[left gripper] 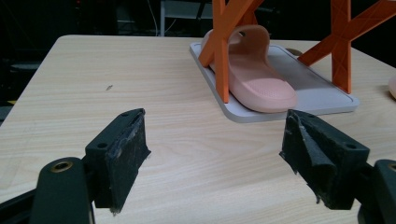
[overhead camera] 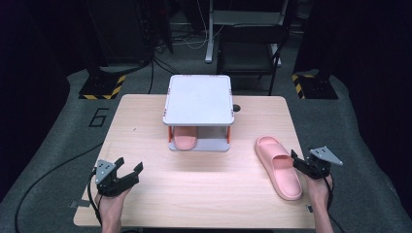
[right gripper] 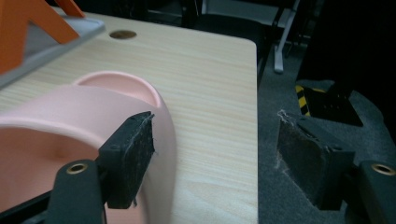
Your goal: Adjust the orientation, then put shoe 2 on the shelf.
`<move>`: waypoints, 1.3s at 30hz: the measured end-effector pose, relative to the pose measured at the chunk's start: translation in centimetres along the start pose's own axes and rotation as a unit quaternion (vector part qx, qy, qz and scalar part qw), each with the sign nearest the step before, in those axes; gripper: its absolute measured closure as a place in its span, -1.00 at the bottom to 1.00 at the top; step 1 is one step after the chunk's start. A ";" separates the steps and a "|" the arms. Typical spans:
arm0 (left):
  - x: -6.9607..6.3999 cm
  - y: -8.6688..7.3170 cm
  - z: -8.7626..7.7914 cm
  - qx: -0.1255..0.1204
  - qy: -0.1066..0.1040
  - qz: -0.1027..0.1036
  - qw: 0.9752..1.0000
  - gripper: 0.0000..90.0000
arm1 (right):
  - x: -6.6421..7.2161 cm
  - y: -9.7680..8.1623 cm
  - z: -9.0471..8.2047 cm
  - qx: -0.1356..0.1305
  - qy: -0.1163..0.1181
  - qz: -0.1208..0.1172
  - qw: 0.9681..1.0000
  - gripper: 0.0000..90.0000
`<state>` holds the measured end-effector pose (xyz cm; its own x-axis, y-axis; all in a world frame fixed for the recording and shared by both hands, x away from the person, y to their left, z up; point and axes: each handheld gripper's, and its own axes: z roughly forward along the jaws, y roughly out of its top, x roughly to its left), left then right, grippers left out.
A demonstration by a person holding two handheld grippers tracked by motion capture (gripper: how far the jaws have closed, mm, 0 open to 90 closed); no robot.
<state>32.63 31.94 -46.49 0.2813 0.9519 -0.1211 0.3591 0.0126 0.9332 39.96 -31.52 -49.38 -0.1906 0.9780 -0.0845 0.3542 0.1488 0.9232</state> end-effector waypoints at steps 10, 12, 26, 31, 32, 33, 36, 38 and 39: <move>0.5 0.9 -0.2 -0.006 0.001 0.003 1.000 -0.51 | 1.7 0.2 -3.9 -0.027 0.017 -0.003 0.999 -0.66; 0.3 0.8 -0.1 -0.004 -0.001 0.004 1.000 -0.51 | 1.8 0.2 -4.1 -0.026 0.023 -0.002 0.999 -0.66; 0.2 0.7 0.0 -0.002 -0.004 0.008 1.000 -0.52 | 2.0 -0.6 -3.6 -0.010 0.060 0.011 0.998 -0.46; 0.3 0.6 0.1 -0.002 -0.004 0.005 1.000 -0.51 | 2.0 -1.3 -2.5 0.019 0.058 0.006 0.998 -0.21; 0.3 0.6 0.1 -0.002 -0.005 0.005 1.000 -0.51 | 1.9 -1.4 -2.1 0.024 0.063 0.008 0.998 -0.17; 0.3 0.6 0.1 -0.002 -0.004 0.005 1.000 -0.51 | 1.9 -1.5 -1.8 0.027 0.057 0.011 0.998 -0.09; 0.1 0.6 0.3 -0.002 -0.007 0.006 1.000 -0.51 | 1.7 -1.6 -1.0 0.040 0.067 0.008 0.997 0.05; 0.0 0.6 0.4 -0.006 -0.008 0.006 1.000 -0.51 | 1.8 -1.6 -0.5 0.045 0.075 0.008 0.996 0.24; -0.2 0.7 0.5 -0.005 -0.010 0.007 1.000 -0.51 | 1.8 -1.6 -0.3 0.046 0.076 -0.002 0.996 0.31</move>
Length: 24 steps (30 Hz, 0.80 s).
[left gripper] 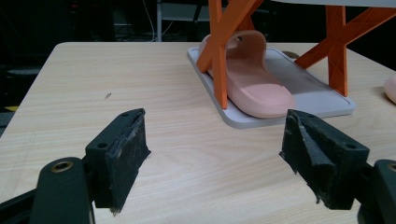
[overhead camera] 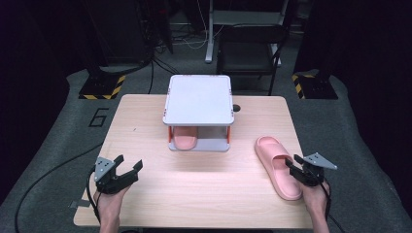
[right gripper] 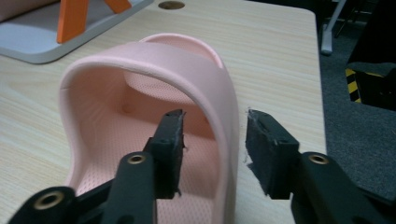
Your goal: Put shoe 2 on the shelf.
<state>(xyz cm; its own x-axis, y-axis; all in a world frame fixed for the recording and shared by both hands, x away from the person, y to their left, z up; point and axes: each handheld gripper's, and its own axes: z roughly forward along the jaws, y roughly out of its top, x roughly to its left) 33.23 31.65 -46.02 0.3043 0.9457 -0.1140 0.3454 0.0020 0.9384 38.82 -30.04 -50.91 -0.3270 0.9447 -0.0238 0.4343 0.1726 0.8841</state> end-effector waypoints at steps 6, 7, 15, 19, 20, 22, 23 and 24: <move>-0.7 0.2 0.5 0.002 -0.008 0.004 1.000 -0.52 | 0.2 0.1 1.0 0.003 -0.013 -0.011 1.000 0.72; -0.8 0.2 0.5 0.001 -0.009 0.004 1.000 -0.51 | 0.1 0.1 0.9 0.003 -0.009 -0.010 1.000 0.74; -0.8 0.6 0.6 -0.003 -0.014 0.005 1.000 -0.51 | 1.8 0.1 0.0 -0.003 0.006 -0.015 1.000 0.81; -0.9 1.4 0.9 -0.009 -0.019 0.004 1.000 -0.51 | 3.1 1.0 -0.6 -0.018 0.023 0.000 1.000 0.81; -1.0 1.7 1.0 -0.010 -0.023 0.004 1.000 -0.51 | 3.3 1.3 -0.8 -0.017 0.025 0.001 1.000 0.81; -1.4 2.7 1.6 -0.018 -0.037 0.008 0.999 -0.50 | 4.0 2.1 -1.0 -0.024 0.032 -0.002 0.999 0.81; -1.7 3.1 2.0 -0.020 -0.045 0.009 0.999 -0.49 | 4.5 2.6 -1.1 -0.024 0.037 -0.009 0.999 0.81; -1.9 3.5 2.3 -0.019 -0.051 0.014 0.998 -0.47 | 5.0 3.1 -1.1 -0.026 0.040 -0.012 0.999 0.81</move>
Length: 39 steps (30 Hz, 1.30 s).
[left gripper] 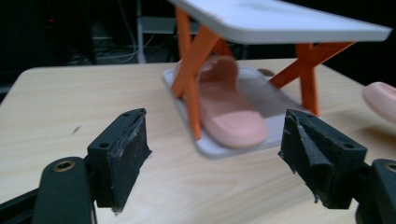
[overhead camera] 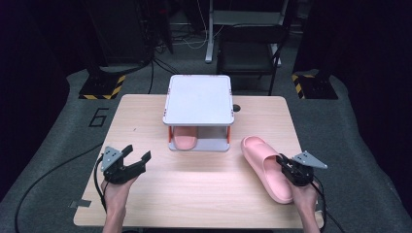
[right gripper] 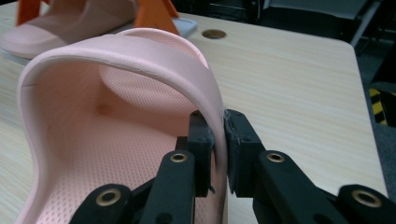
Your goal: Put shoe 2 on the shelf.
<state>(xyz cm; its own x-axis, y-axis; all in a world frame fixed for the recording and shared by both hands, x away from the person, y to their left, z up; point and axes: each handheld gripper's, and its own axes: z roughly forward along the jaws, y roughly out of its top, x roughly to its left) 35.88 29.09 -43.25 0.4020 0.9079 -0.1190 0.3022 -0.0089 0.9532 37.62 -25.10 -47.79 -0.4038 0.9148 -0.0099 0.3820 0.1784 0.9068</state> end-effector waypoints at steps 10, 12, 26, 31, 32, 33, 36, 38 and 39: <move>-2.8 5.0 5.1 0.000 -0.067 0.052 0.996 -0.45 | 3.9 2.6 2.3 0.003 0.035 -0.013 0.999 0.81; -3.2 6.2 6.2 -0.005 -0.076 0.063 0.995 -0.44 | 4.5 2.6 3.1 0.004 0.039 -0.012 0.999 0.81; -3.0 8.8 13.4 0.049 -0.078 0.070 0.993 -0.42 | 8.5 3.3 8.1 0.010 0.047 -0.012 0.999 0.79; -2.5 8.7 13.9 0.063 -0.069 0.068 0.993 -0.42 | 9.4 3.8 10.0 0.011 0.039 -0.006 0.999 0.79; -2.5 8.6 14.1 0.057 -0.063 0.066 0.994 -0.42 | 9.5 3.9 10.5 0.011 0.039 -0.007 0.999 0.78; -2.3 8.6 14.2 0.059 -0.063 0.069 0.994 -0.42 | 9.7 4.0 10.9 0.009 0.034 -0.003 0.999 0.77; -2.1 8.4 14.4 0.065 -0.062 0.072 0.993 -0.40 | 10.3 4.5 11.9 0.013 0.024 0.002 1.000 0.77; -2.1 8.4 14.6 0.061 -0.059 0.076 0.994 -0.38 | 10.8 4.9 12.7 0.014 0.014 -0.007 1.000 0.77; -2.1 8.3 14.6 0.059 -0.058 0.078 0.994 -0.38 | 11.1 5.0 13.0 0.016 0.009 -0.007 1.000 0.77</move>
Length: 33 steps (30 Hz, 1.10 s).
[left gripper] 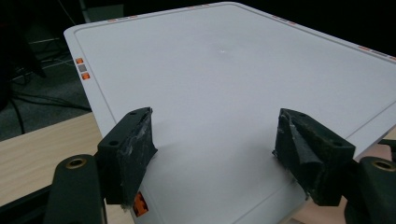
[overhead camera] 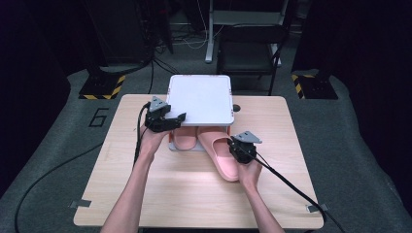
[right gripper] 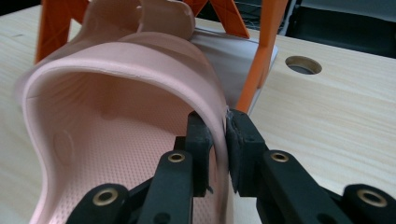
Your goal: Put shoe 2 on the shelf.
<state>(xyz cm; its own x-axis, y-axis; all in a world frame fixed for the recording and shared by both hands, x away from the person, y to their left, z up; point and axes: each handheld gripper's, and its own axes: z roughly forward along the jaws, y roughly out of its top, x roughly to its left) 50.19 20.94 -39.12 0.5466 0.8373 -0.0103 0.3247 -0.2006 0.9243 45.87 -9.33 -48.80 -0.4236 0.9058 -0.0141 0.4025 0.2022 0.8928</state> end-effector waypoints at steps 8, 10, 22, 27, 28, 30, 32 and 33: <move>-0.1 0.0 0.0 0.003 0.003 0.008 1.000 -0.38 | 1.0 0.5 1.6 0.000 -0.043 0.002 0.999 0.79; -0.1 0.0 0.0 0.005 0.001 0.007 1.000 -0.38 | 1.2 0.6 1.7 -0.007 -0.054 0.004 0.999 0.79; 0.1 0.0 -0.2 0.009 -0.009 0.009 1.000 -0.37 | -0.4 0.1 -0.1 -0.030 0.070 0.013 0.997 -0.15; 0.1 -0.1 -0.1 0.003 -0.006 0.006 1.000 -0.37 | -1.5 -1.4 -3.6 -0.046 0.144 -0.034 0.988 -0.39; 0.1 -0.1 -0.1 0.004 -0.006 0.007 1.000 -0.37 | -1.5 -1.9 -4.2 -0.044 0.149 -0.048 0.987 -0.41; 0.0 -0.1 -0.1 0.004 -0.005 0.007 1.000 -0.38 | -1.7 -2.8 -5.3 -0.039 0.162 -0.067 0.984 -0.45; 0.1 0.0 -0.2 0.008 -0.007 0.009 1.000 -0.38 | -1.8 -3.7 -5.9 -0.031 0.188 -0.070 0.979 -0.48; 0.0 -0.1 -0.2 0.005 -0.006 0.006 1.000 -0.38 | -1.8 -4.1 -6.1 -0.020 0.194 -0.073 0.978 -0.49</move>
<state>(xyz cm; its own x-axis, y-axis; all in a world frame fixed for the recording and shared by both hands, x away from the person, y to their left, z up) 50.06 21.07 -39.11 0.5598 0.8286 -0.0044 0.3260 -0.2154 0.9205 40.00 -14.06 -49.66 -0.7541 0.6563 0.0217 0.2852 0.2976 0.9111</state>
